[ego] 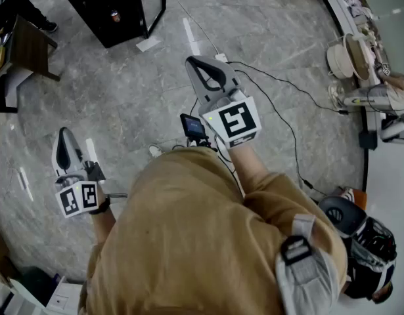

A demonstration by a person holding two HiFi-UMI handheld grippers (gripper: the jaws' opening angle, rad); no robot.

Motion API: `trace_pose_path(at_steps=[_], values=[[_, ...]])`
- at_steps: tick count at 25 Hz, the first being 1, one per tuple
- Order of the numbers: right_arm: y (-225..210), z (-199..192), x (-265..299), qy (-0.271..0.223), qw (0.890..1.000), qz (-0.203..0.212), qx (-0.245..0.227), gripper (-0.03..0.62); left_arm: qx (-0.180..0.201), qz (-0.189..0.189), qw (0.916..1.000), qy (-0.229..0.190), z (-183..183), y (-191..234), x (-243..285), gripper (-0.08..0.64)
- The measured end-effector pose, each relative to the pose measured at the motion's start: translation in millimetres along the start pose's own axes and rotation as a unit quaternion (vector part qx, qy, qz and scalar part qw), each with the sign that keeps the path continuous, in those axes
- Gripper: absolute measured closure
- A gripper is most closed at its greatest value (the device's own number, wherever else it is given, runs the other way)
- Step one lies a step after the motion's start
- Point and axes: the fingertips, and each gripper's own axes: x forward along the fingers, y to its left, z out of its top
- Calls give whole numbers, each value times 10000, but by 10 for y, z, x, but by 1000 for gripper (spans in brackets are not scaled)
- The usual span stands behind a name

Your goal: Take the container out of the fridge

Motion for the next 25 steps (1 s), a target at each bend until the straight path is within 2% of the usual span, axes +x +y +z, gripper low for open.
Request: trace_pose_path(at_steps=[13, 17, 25], values=[[-36, -51, 263, 41, 10000, 18, 50, 589, -15, -31, 10000, 25, -62, 139, 239, 558], [27, -4, 334, -19, 9998, 65, 167, 589, -51, -66, 10000, 38, -67, 216, 258, 558], [276, 18, 475, 146, 9999, -56, 24, 589, -136, -179, 9997, 92, -150, 501, 163, 558]])
